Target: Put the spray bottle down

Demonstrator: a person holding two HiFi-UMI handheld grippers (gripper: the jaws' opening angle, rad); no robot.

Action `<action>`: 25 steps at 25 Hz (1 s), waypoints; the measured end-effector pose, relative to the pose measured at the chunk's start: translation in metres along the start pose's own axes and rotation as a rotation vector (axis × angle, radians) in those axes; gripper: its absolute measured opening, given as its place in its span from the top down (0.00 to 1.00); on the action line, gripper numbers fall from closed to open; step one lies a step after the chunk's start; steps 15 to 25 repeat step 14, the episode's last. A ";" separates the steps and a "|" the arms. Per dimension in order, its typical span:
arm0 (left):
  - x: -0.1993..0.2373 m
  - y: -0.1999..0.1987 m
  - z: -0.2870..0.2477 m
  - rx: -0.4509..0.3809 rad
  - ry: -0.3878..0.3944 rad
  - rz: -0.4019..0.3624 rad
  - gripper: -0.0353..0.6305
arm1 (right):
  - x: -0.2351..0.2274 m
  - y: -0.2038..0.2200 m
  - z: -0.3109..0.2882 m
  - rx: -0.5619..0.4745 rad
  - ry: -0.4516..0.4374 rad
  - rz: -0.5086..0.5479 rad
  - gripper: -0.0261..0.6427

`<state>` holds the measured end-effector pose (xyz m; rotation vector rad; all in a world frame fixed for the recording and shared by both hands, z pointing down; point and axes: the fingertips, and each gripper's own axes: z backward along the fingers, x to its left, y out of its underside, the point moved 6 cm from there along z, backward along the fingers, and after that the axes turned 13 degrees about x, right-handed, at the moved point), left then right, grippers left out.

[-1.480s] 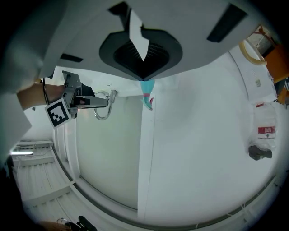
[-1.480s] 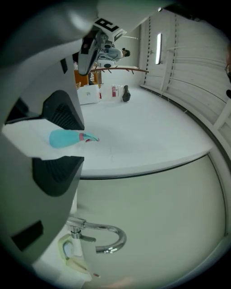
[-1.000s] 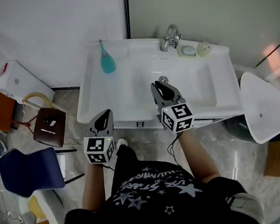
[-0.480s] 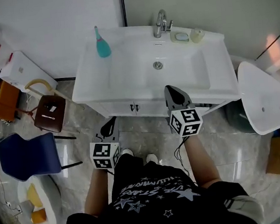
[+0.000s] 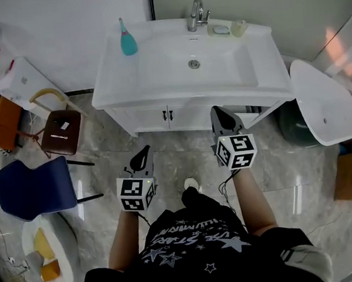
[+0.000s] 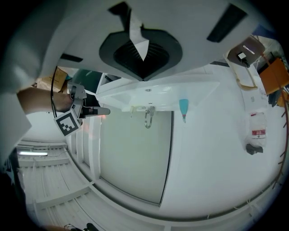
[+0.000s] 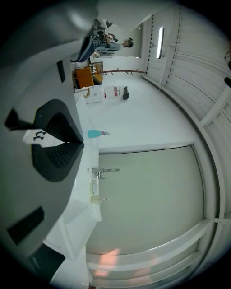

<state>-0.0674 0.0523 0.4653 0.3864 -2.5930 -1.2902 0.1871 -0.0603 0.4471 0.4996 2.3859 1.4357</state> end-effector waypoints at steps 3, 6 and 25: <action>-0.007 0.025 0.035 0.006 0.025 -0.007 0.92 | 0.029 0.014 0.034 0.002 0.017 0.003 0.94; -0.010 0.048 0.067 0.003 0.039 -0.021 0.92 | 0.058 0.028 0.067 -0.009 0.017 0.003 0.94; -0.019 0.090 0.124 0.000 0.059 -0.051 0.93 | 0.106 0.069 0.130 0.000 0.030 -0.021 0.94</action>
